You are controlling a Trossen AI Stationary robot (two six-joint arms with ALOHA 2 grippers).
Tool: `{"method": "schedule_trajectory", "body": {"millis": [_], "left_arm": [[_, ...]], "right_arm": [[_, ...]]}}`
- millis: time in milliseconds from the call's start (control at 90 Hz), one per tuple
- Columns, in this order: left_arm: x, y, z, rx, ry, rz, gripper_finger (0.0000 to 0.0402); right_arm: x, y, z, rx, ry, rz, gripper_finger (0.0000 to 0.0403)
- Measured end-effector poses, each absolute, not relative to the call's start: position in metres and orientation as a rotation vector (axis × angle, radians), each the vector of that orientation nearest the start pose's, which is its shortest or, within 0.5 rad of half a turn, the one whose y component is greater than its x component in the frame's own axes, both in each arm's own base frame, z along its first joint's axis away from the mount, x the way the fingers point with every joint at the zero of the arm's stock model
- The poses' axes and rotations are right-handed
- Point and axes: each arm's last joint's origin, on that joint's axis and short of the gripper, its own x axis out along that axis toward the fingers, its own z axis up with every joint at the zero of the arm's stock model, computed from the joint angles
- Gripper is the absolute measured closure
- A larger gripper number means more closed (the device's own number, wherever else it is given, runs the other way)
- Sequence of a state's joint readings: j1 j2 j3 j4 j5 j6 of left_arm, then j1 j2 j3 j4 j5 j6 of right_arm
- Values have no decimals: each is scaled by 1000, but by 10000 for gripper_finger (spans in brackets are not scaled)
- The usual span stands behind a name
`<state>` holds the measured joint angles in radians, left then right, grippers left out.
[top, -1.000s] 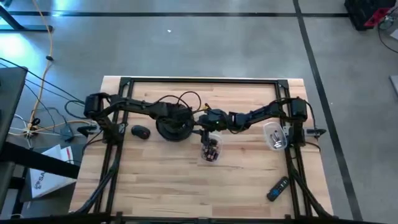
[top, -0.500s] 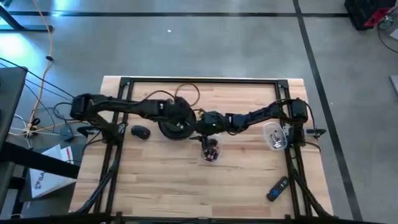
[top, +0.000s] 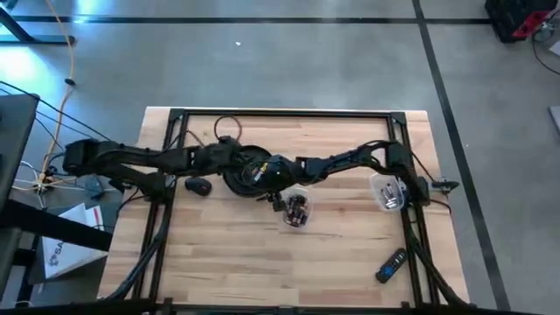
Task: Insert battery
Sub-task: Move the wall clock
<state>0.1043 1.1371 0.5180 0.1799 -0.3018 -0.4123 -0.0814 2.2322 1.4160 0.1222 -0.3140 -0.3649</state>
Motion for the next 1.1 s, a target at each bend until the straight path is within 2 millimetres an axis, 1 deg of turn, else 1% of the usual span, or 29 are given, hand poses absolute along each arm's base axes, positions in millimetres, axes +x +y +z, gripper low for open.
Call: {"method": "schedule_trajectory", "body": {"millis": [78,178,289,411,556,667,878,1100], "left_arm": [[222,31,199,-326,318,425,401],[219,30,194,-298,281,389,402],[217,30,190,-288,282,398,402],[216,30,190,-258,280,409,402],[213,30,198,-225,252,401,402],[207,29,207,-189,219,392,402],[194,28,224,-112,158,378,402],[188,28,228,-84,158,387,402]], "right_arm": [[476,-31,108,-202,631,375,253],[485,-33,104,-186,625,401,253],[490,-38,103,-172,635,408,254],[491,-47,103,-163,637,396,254],[489,-59,102,-168,649,381,254],[487,-63,102,-198,658,390,258],[487,-63,101,-214,650,416,301],[489,-63,105,-191,664,445,337]]}}
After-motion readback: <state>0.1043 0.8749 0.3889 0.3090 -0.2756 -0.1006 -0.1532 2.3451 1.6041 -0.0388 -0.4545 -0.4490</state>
